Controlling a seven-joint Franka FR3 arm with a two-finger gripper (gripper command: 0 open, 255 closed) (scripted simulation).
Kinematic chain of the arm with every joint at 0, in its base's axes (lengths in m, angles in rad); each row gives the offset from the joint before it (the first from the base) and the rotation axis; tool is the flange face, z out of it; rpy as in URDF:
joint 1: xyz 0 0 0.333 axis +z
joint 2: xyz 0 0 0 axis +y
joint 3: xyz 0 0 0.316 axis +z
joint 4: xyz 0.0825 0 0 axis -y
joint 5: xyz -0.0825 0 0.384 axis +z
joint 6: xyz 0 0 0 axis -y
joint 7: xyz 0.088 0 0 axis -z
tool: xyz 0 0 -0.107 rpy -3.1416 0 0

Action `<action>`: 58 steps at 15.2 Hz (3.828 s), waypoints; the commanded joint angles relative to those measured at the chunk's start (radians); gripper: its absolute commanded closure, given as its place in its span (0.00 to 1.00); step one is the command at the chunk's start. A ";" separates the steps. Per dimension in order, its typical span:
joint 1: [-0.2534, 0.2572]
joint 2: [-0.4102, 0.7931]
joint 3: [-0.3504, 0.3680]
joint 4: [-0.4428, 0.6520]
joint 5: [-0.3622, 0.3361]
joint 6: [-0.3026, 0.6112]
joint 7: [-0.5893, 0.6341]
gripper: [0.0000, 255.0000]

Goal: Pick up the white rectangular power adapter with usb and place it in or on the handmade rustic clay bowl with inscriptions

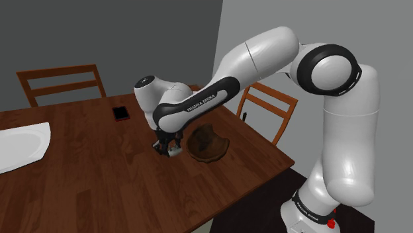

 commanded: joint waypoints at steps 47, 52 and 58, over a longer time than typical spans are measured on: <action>-0.131 -0.527 -0.053 -0.287 0.151 -0.161 -0.287 1.00; -0.132 -0.505 -0.052 -0.332 0.142 -0.096 -0.270 1.00; -0.132 -0.481 -0.051 -0.366 0.131 -0.041 -0.254 1.00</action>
